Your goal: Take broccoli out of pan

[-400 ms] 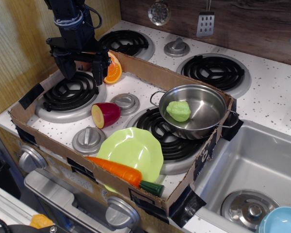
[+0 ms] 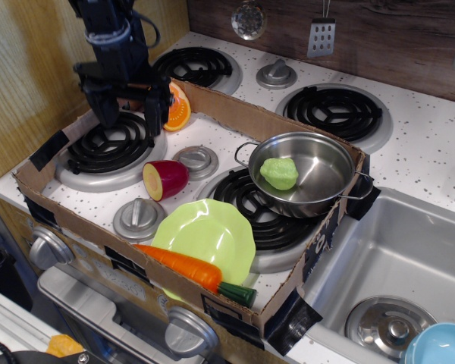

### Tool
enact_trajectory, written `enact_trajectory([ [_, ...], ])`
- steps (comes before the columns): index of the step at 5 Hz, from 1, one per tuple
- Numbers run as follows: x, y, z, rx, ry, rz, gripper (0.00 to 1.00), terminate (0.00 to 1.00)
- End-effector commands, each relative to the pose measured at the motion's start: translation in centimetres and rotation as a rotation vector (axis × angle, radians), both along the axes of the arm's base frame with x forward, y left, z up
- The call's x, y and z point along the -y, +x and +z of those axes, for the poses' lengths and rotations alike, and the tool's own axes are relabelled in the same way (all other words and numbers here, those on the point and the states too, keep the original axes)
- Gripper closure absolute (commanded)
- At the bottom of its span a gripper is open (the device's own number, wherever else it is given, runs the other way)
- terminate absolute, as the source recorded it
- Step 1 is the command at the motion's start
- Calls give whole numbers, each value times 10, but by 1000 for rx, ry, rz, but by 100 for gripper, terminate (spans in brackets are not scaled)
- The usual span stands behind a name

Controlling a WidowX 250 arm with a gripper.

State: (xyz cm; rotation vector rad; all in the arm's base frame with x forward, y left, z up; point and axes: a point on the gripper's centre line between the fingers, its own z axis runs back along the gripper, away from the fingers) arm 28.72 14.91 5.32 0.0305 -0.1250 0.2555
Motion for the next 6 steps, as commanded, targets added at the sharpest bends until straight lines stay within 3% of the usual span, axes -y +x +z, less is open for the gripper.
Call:
enact_trajectory([
  [1, 24, 31, 50, 8, 12, 8, 0, 0],
  [2, 52, 31, 59, 9, -27, 67, 0, 0],
  [4, 109, 44, 45, 34, -68, 129, 0, 0],
  [6, 155, 60, 31, 12, 12, 65, 0, 0],
])
